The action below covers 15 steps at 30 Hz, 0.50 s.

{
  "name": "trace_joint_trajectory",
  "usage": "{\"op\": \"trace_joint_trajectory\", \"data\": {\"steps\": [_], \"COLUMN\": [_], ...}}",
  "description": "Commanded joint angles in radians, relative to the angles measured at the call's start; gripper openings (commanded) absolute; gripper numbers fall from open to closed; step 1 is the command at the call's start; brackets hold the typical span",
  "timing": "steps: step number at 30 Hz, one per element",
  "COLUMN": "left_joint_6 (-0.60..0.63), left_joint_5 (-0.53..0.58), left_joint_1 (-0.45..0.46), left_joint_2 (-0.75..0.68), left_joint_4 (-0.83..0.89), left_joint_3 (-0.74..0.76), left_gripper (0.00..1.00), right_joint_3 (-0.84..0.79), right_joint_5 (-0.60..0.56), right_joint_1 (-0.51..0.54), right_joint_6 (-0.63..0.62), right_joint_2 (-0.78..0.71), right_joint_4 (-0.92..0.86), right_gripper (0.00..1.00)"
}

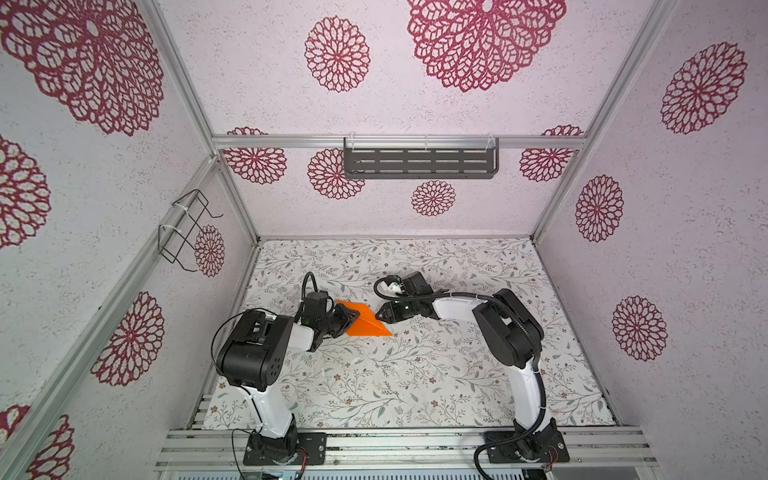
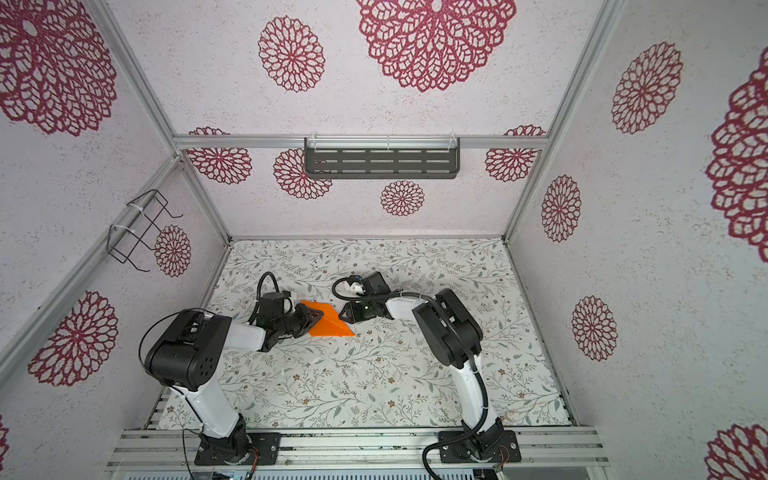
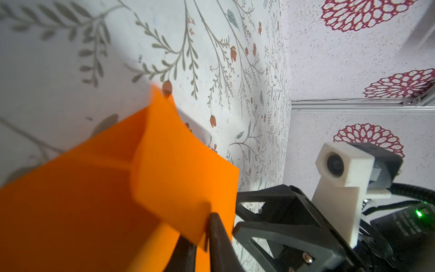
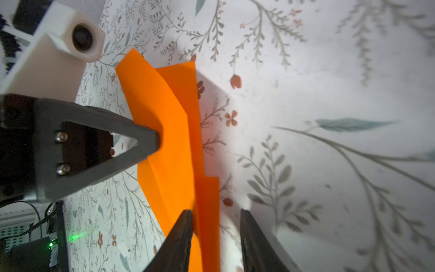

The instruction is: Fold a paper plane with a square sheet of paper (pick it up from the middle)

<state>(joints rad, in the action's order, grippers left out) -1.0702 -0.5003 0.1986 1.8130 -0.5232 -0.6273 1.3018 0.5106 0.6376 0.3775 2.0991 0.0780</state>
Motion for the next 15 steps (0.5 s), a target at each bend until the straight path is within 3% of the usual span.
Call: {"op": "trace_joint_trajectory", "data": {"steps": [1, 5, 7, 10, 15], "left_joint_6": [0.033, 0.081, 0.128, 0.266, 0.462], "left_joint_5": [0.03, 0.05, 0.075, 0.173, 0.441], "left_joint_1": [-0.001, -0.011, -0.016, -0.014, 0.005], "left_joint_2": [-0.024, -0.087, -0.143, -0.241, -0.326], "left_joint_4": [0.042, 0.135, 0.263, 0.586, 1.117], "left_joint_3": [-0.028, -0.042, -0.07, -0.175, -0.424], "left_gripper": [0.11, 0.08, 0.08, 0.08, 0.08], "right_joint_3": [-0.059, -0.186, -0.231, -0.284, -0.327], "right_joint_5": [-0.115, -0.27, -0.331, -0.392, -0.489], "right_joint_1": [-0.035, -0.067, -0.081, -0.101, -0.117], "right_joint_6": [0.068, 0.093, 0.096, 0.103, 0.097], "right_joint_2": [-0.141, -0.266, -0.319, -0.389, -0.47], "right_joint_4": [0.12, 0.208, 0.228, 0.239, 0.217], "right_gripper": [0.46, 0.53, 0.56, 0.59, 0.59]}}
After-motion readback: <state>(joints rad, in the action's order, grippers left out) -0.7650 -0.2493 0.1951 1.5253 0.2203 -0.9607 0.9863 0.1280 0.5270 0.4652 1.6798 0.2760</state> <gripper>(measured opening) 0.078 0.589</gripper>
